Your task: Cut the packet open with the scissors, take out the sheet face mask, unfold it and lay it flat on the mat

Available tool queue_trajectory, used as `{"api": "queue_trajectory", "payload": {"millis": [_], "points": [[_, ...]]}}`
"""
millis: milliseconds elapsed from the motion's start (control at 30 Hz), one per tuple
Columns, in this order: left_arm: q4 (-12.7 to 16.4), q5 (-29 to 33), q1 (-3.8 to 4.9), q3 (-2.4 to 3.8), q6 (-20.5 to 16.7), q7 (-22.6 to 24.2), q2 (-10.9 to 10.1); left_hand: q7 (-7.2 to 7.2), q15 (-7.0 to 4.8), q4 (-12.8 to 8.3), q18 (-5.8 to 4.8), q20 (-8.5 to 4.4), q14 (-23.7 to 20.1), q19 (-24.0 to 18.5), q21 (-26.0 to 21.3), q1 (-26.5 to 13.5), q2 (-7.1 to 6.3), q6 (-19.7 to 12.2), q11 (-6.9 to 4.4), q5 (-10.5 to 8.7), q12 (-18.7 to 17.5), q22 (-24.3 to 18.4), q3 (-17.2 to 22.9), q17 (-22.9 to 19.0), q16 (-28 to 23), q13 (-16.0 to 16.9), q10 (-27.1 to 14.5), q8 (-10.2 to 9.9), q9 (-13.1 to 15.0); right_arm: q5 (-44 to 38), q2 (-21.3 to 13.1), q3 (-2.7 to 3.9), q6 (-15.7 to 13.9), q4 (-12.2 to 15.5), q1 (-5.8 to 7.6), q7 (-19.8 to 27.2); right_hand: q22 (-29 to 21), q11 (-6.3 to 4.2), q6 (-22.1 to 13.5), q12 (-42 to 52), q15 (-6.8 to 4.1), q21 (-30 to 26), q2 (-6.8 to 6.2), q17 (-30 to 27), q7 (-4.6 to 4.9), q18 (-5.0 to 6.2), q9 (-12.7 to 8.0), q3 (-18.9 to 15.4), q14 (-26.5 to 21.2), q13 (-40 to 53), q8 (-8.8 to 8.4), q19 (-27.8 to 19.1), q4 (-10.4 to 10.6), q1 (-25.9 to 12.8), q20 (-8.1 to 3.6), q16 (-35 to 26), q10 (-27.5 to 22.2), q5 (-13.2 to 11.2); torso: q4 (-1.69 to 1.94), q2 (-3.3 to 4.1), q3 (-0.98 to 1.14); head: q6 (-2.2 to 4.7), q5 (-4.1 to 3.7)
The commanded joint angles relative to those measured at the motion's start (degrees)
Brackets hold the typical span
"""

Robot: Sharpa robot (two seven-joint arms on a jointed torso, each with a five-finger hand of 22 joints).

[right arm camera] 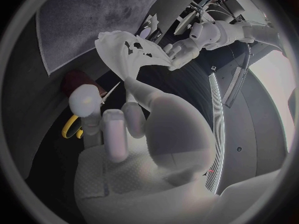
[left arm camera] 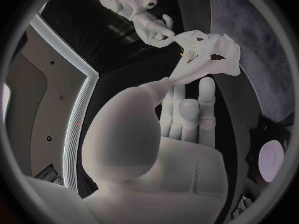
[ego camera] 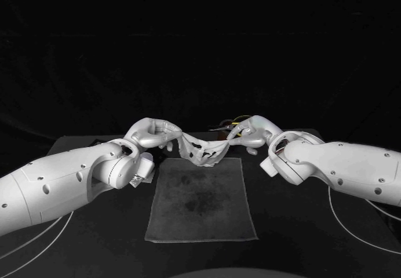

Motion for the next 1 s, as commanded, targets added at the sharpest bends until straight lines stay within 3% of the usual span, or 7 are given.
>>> {"api": "queue_trajectory", "payload": {"millis": [33,400,1000], "points": [[0.4,-1.2,0.51,0.16,1.6,-0.1,-0.2,0.05,-0.01,-0.1,1.14,-0.12,0.9,0.4,0.3,-0.5,-0.15,-0.5,-0.49,0.19,-1.9,0.3,0.6,1.0,0.3,0.0,1.8,0.4,7.0,0.2,-0.1,-0.01,0.5,-0.6,-0.36,-0.1,2.9,-0.19,0.2,-0.1,-0.50,-0.2,0.35,5.2,-0.05,0.66,0.1,0.3,3.9,0.0,0.39,0.1,0.0,-0.3,-0.04,0.3,0.5,0.4,-0.03,-0.02,-0.06,-0.02,-0.08],[0.9,-0.6,1.14,1.01,0.7,0.0,-0.9,0.04,-0.07,-0.3,1.15,-0.17,1.6,0.5,0.5,-0.6,-0.22,-0.7,-0.54,0.18,-3.2,0.4,1.0,2.1,0.4,0.2,2.6,0.4,8.1,0.5,0.1,-0.06,-1.2,-2.0,-2.30,-0.2,3.0,-0.18,0.2,0.0,-0.49,0.0,0.39,5.3,-0.04,0.62,0.1,0.3,3.9,0.2,0.40,0.2,0.1,-0.3,-0.05,0.3,0.6,0.4,0.01,0.01,0.00,0.02,-0.13],[1.1,-0.4,1.71,1.18,0.5,-0.5,-0.5,0.05,-0.09,-0.4,1.15,-0.20,1.8,0.6,0.6,-0.6,-0.26,-0.7,-0.55,0.18,-3.5,0.5,1.1,2.4,0.5,0.2,2.9,0.3,8.5,1.2,0.6,-0.11,-1.2,-3.0,-3.07,-0.2,3.0,-0.18,0.2,0.0,-0.49,-0.1,0.43,5.2,-0.05,0.63,0.1,0.4,3.9,0.2,0.43,0.1,0.1,-0.3,-0.05,0.3,0.6,0.4,-0.01,0.01,-0.04,0.12,-0.23]]}}
